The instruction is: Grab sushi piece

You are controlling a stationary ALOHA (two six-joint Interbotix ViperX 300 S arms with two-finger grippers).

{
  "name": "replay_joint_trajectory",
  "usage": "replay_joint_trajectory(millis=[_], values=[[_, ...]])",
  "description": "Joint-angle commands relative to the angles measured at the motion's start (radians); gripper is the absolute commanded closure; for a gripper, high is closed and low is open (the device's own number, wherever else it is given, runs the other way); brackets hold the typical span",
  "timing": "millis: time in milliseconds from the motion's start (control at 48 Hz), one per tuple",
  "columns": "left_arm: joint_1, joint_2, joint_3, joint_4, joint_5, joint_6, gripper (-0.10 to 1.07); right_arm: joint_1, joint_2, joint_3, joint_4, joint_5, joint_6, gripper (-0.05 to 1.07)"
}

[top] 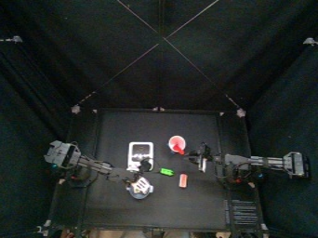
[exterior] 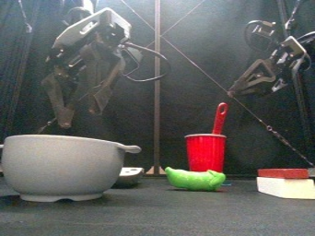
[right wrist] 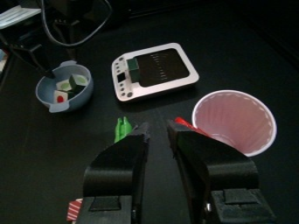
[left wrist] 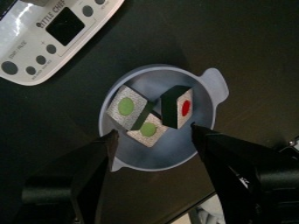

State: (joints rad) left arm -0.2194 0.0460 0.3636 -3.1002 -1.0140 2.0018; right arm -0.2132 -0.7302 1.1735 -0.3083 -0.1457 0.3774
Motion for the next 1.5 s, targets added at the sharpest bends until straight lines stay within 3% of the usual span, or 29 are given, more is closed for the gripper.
replay_joint_trajectory(millis=[0,271,521,729,979,1271,1479], values=[[0.018,-0.038,-0.012,0.009,-0.011,0.005,-0.01,0.000,-0.002,-0.021,0.002,-0.003,0.002,0.36],[0.115,-0.086,0.011,0.057,-0.025,0.006,-0.01,0.005,-0.002,-0.020,-0.003,-0.003,0.000,0.36],[0.222,-0.072,0.029,0.118,-0.012,0.005,-0.01,0.005,-0.002,-0.018,-0.005,-0.003,0.000,0.36],[0.270,-0.041,0.034,0.117,0.017,-0.017,-0.01,0.006,-0.002,-0.018,-0.008,-0.003,0.000,0.36],[0.291,-0.011,0.011,0.121,0.035,-0.034,-0.01,0.008,-0.006,-0.018,-0.008,-0.003,-0.002,0.36],[0.298,0.032,-0.018,0.198,0.115,-0.115,-0.01,0.008,-0.006,-0.018,-0.008,-0.003,-0.002,0.36],[0.293,0.035,0.009,0.196,0.114,-0.141,0.00,0.008,-0.006,-0.017,-0.008,-0.003,-0.002,0.36]])
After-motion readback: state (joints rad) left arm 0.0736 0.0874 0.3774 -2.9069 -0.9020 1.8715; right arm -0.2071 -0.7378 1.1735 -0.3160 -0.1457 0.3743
